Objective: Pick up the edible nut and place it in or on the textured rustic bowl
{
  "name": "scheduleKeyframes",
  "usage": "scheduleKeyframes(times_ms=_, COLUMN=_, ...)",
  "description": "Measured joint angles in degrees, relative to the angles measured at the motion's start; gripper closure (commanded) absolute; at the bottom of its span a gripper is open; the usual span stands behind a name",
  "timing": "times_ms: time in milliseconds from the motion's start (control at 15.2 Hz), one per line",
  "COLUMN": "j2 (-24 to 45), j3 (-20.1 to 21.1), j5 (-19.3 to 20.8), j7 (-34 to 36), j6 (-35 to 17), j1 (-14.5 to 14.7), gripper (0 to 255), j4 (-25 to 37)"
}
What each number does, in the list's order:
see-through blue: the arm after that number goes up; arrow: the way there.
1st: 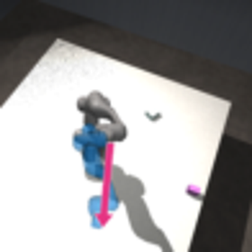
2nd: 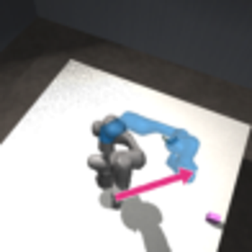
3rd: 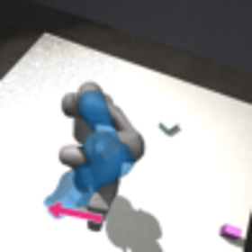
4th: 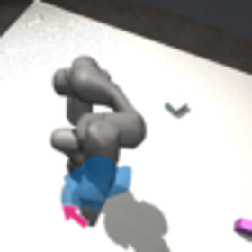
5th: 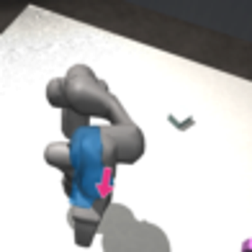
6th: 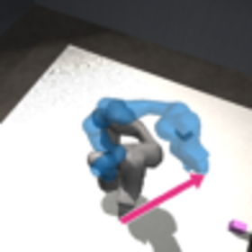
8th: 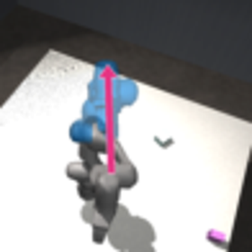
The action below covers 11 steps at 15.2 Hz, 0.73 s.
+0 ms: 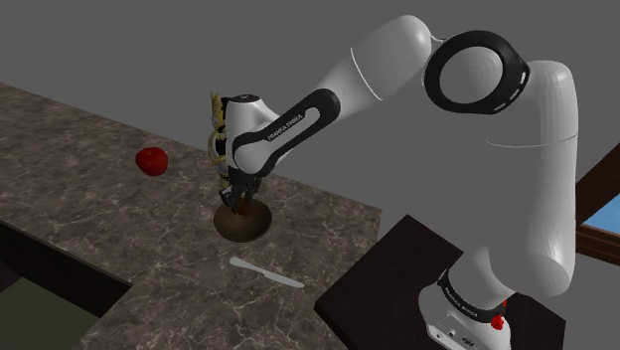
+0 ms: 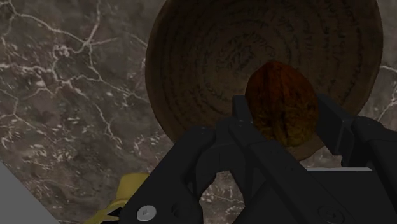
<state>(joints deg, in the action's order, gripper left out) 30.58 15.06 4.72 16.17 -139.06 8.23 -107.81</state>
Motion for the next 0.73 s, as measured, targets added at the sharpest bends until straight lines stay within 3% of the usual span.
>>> scheduleKeyframes(times_ms=594, j2=2.05, j3=-0.45, j5=0.54, j7=0.17, j6=-1.9, j1=0.31, gripper=255, j4=0.14)
scheduleKeyframes(times_ms=660, j2=2.06, j3=-0.45, j5=0.54, j7=0.17, j6=-1.9, j1=0.31, gripper=0, j4=0.15)
scheduleKeyframes(times_ms=726, j2=2.06, j3=-0.45, j5=0.54, j7=0.17, j6=-1.9, j1=0.31, gripper=0, j4=0.15)
